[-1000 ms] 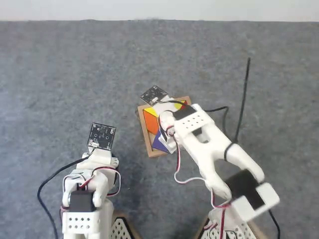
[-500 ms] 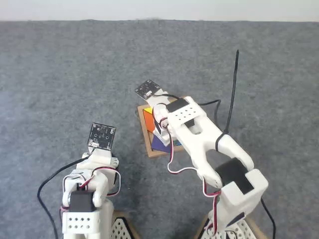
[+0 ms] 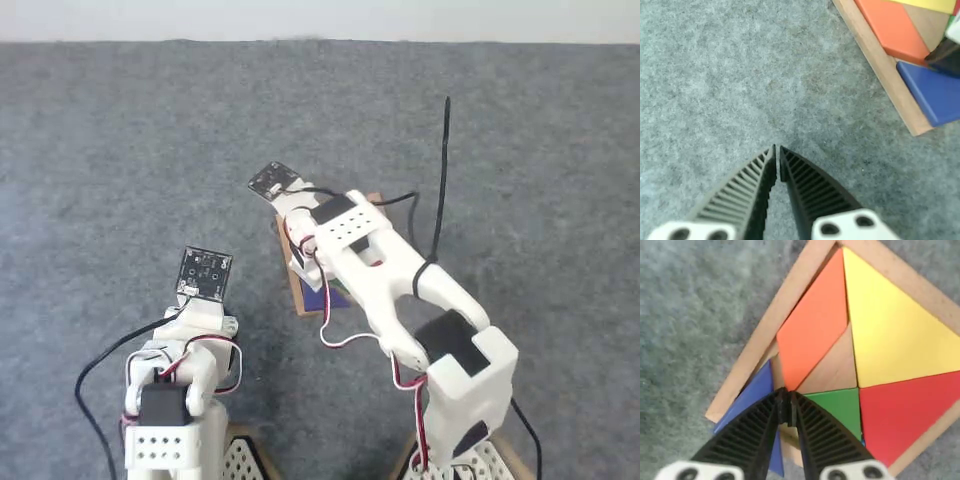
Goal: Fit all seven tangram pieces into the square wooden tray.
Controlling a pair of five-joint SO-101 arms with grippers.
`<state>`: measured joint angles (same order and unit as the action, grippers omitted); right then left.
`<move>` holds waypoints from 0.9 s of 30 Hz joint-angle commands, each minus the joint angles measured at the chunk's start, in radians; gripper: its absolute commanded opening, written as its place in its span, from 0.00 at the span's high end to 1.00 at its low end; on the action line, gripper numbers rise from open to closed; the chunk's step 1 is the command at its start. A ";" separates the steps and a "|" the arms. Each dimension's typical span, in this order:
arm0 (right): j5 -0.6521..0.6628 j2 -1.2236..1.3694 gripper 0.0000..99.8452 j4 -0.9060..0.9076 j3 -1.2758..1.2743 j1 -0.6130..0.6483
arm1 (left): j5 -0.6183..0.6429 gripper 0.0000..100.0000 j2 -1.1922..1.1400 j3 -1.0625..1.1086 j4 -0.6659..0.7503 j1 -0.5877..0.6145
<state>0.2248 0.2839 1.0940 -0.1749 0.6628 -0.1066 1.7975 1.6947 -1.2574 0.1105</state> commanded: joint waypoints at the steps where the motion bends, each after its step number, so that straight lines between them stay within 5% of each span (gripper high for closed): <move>1: 0.002 -0.053 0.99 0.031 0.071 -0.007 | 0.009 0.99 0.020 -0.012 -0.005 0.003; 13: 0.061 -0.473 0.99 0.019 -0.371 0.019 | 0.009 0.99 0.020 -0.012 -0.005 0.003; 27: 0.077 -0.409 0.99 -0.076 -0.454 0.022 | 0.009 0.99 0.020 -0.012 -0.005 0.003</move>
<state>0.2831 -0.1381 1.0388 -0.6628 0.6859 -0.1066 1.7975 1.6947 -1.2574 0.1105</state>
